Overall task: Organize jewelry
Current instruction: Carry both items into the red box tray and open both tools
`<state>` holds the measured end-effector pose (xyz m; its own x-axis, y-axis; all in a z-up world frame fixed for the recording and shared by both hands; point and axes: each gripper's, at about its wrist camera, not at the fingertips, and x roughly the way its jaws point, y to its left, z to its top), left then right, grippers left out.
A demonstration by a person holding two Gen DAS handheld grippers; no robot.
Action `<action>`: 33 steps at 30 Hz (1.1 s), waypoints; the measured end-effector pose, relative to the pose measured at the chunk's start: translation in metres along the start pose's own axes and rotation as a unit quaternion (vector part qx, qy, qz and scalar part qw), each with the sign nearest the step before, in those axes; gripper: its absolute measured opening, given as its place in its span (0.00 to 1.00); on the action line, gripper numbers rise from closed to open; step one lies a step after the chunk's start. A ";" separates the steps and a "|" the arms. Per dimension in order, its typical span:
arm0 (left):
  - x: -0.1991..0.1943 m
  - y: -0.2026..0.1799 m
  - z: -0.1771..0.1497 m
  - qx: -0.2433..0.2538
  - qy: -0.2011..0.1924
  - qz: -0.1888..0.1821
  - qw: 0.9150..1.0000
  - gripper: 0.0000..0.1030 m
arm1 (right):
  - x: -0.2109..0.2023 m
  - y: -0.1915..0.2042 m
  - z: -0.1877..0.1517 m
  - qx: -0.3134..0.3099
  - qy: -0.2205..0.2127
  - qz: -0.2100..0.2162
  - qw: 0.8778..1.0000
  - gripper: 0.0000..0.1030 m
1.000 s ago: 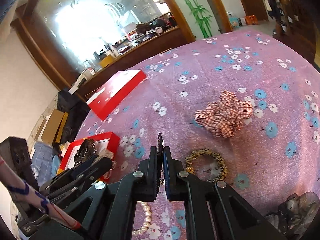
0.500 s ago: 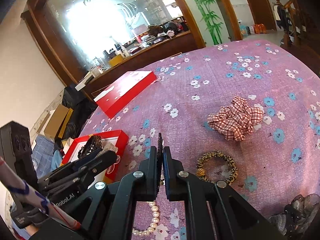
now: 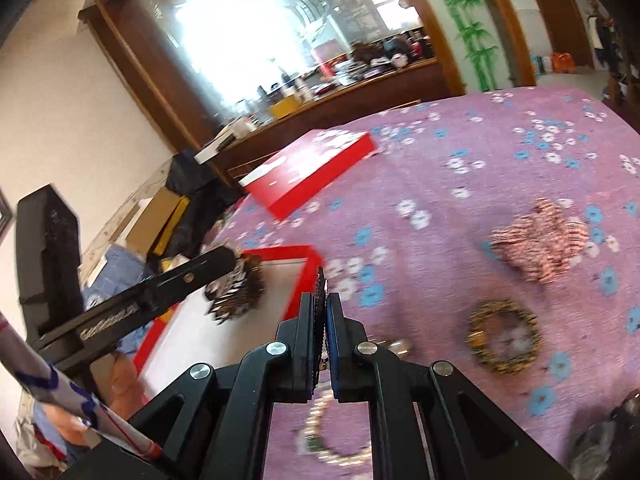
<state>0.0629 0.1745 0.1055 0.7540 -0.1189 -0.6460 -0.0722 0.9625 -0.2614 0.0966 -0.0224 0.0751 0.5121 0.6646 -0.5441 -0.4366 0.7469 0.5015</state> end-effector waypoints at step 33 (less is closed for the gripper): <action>0.004 0.199 -0.023 -0.126 0.067 0.146 0.979 0.35 | 0.184 0.153 -0.010 -0.056 0.166 -0.026 0.984 0.07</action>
<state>0.0369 0.3604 0.0346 0.5859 0.1055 -0.8035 -0.4434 0.8717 -0.2089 0.1171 0.2144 0.0450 0.2733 0.5819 -0.7660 -0.5047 0.7646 0.4008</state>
